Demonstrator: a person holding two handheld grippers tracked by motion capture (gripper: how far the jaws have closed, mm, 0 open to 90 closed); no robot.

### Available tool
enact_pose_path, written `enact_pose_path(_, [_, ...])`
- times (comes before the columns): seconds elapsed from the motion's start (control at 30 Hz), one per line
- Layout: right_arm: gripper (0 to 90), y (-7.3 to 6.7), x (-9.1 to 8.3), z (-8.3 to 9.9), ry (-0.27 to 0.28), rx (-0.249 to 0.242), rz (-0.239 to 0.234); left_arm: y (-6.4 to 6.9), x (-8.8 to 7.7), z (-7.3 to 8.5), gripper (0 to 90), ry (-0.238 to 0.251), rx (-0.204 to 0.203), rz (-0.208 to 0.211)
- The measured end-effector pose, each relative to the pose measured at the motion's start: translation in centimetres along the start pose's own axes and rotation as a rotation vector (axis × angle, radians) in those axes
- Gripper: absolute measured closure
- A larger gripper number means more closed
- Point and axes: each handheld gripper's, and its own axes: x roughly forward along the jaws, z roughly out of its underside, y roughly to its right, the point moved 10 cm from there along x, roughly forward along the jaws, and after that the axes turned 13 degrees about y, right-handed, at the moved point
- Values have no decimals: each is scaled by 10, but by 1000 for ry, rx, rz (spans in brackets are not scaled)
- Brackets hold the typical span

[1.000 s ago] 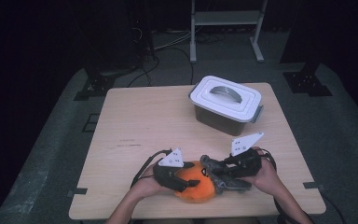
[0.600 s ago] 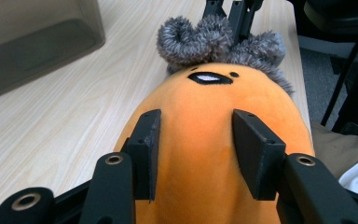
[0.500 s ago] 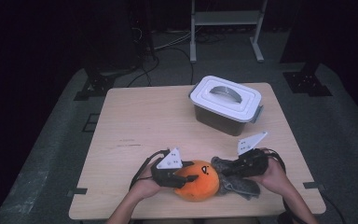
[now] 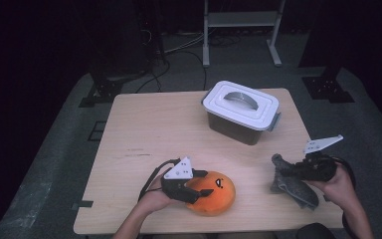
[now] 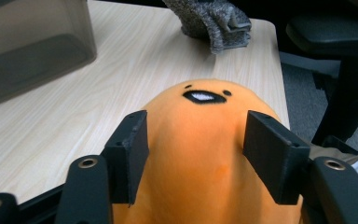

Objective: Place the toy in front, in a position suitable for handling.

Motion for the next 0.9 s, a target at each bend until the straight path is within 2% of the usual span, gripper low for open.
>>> enact_pose_path(0.07, [772, 8, -2, 6, 13, 22, 11, 1, 1, 3, 347, -14, 2, 4])
enact_pose_path(0.13, [770, 9, 1, 9, 5, 24, 11, 1, 1, 3, 319, -15, 0, 3])
enact_pose_path(0.4, [767, 6, 16, 16, -41, 7, 2, -1, -2, 5, 236, -27, -2, 10])
enact_pose_path(0.53, [767, 5, 17, 15, -35, 10, -3, -1, -3, 3, 228, -14, -10, 11])
enact_pose_path(0.9, [772, 5, 21, 15, -33, 14, -2, 2, -2, 2, 213, -16, 1, 31])
